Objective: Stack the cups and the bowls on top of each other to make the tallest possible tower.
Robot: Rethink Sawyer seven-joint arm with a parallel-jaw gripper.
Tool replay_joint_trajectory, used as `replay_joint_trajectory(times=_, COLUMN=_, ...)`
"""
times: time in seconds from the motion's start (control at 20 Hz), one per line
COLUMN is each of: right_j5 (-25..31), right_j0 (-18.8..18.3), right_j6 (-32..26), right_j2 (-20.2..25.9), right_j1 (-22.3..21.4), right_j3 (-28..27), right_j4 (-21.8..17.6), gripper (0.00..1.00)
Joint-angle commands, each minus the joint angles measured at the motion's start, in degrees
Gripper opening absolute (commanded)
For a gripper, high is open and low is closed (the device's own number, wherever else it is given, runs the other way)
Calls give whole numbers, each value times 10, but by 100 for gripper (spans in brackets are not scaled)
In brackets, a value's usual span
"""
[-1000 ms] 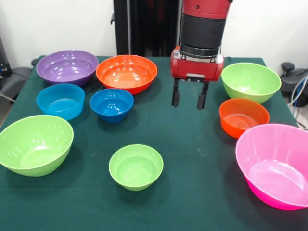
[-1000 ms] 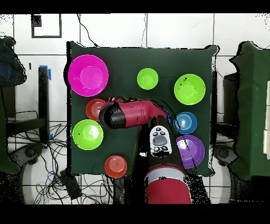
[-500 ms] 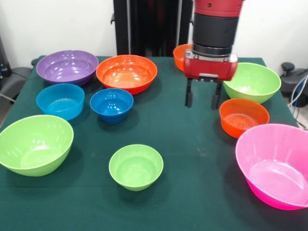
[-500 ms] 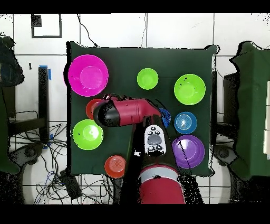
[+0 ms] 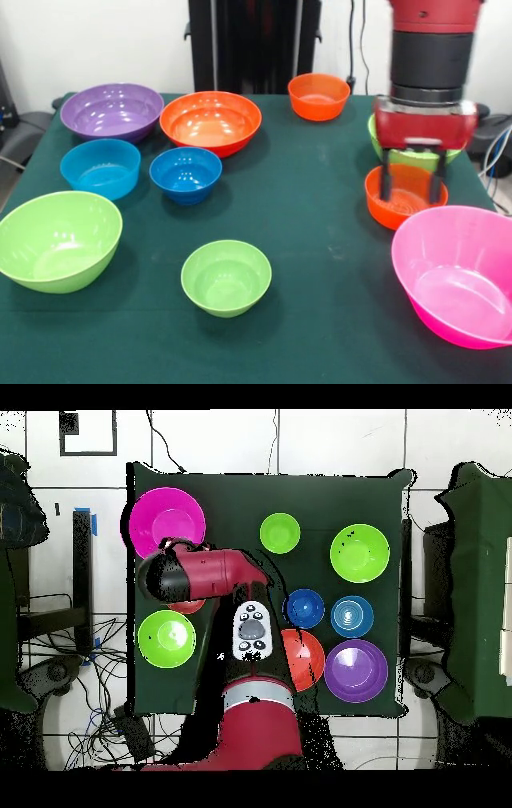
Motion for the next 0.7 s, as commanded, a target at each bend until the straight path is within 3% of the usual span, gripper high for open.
replay_joint_trajectory(times=0.05, right_j5=38, right_j0=28, right_j6=94, right_j2=15, right_j1=62, right_j3=-80, right_j4=42, gripper=100)
replay_joint_trajectory(times=0.45, right_j5=32, right_j0=72, right_j6=89, right_j2=-20, right_j1=110, right_j3=-116, right_j4=58, gripper=100)
replay_joint_trajectory(times=0.7, right_j5=28, right_j0=69, right_j6=66, right_j2=3, right_j1=91, right_j3=-90, right_j4=60, gripper=100)
